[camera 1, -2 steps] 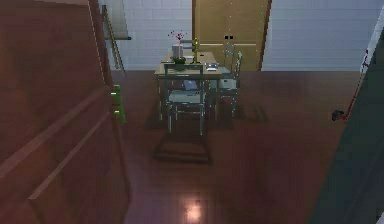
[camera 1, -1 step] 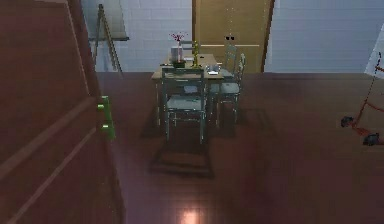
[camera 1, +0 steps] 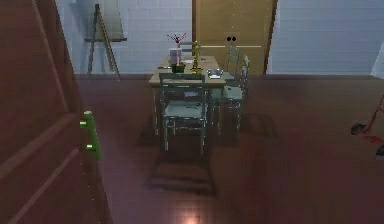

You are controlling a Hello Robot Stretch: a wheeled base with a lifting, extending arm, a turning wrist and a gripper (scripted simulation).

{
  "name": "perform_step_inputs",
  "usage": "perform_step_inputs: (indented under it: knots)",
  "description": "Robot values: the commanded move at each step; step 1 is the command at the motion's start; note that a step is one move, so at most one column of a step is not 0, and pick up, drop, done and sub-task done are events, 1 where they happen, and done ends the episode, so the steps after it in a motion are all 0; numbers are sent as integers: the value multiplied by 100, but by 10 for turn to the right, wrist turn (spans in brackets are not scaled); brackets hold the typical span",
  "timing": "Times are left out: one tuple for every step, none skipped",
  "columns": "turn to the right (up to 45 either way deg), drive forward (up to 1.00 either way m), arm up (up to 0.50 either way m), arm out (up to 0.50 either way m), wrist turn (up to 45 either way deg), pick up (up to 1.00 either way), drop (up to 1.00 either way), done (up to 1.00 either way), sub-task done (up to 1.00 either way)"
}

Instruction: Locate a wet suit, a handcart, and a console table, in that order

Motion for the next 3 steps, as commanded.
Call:
perform_step_inputs:
  knots:
    - [-120,0,0,0,0,0,0,0,0]
    - [0,25,0,0,0,0,0,0,0]
    - [270,0,0,0,0,0,0,0,0]
